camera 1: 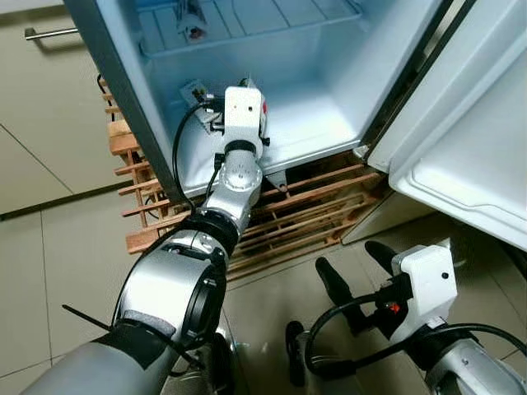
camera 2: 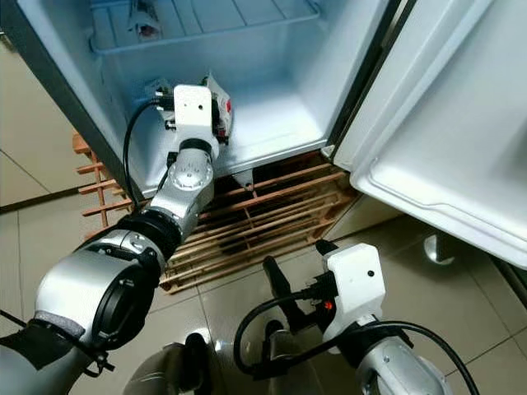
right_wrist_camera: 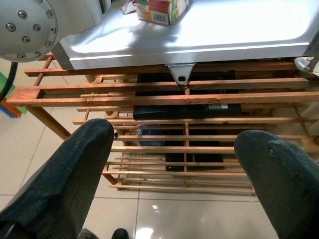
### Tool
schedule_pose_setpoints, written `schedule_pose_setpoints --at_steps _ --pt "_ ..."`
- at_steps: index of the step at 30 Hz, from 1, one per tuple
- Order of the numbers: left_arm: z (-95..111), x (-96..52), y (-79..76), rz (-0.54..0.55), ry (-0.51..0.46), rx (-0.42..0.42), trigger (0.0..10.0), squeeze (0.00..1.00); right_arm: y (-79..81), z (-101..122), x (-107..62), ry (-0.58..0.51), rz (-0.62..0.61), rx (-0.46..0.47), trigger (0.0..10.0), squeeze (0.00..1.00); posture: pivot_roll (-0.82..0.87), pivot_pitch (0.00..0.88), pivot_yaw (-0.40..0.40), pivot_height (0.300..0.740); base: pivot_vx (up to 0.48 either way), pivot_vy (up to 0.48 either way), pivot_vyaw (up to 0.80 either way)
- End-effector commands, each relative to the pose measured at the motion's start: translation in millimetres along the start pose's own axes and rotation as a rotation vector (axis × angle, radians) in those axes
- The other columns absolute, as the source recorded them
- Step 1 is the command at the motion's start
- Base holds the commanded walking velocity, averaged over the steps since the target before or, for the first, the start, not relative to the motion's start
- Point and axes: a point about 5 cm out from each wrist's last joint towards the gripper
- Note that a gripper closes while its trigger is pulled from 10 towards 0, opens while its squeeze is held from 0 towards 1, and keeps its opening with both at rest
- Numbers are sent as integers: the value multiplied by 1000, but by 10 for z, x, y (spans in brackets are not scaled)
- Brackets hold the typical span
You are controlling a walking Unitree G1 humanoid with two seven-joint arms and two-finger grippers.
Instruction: Restocking fridge
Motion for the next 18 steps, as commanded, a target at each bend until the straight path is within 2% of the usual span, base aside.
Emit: schedule_pose_setpoints --at_steps 1,2,5,11,12,18 --pt "40 5 -80 -42 -14 -1 10000 1000 15 9 -22 2 -2 2 10000 0 -495 305 -28 740 0 0 0" --pt "102 19 -143 -75 -31 -34 10000 1000 18 3 -17 3 -2 2 10000 0 -488 305 -22 740 0 0 0" --pt "141 21 -230 -110 -36 -44 10000 1000 14 -11 6 8 -3 -3 10000 0 -485 300 -21 740 0 0 0" --pt "85 -10 -272 -130 -6 -61 10000 1000 2 -25 20 12 -6 -11 10000 0 -481 297 -22 740 0 0 0" --pt "66 -12 -256 -124 6 -70 10000 0 0 -32 36 14 -5 -14 10000 0 -476 292 -23 740 0 0 0" --pt "32 -50 -189 -113 -26 -115 10000 0 -2 -29 69 5 -3 -21 10000 0 -451 278 -19 740 0 0 0"
Point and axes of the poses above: a point about 5 cm out from each wrist's last joint towards the gripper, its own x axis pointing out of the wrist towards the gripper, its own z axis along the axis of the wrist's last joint, y = z × x, and after that the axes turned 13 degrees about -x, right-handed
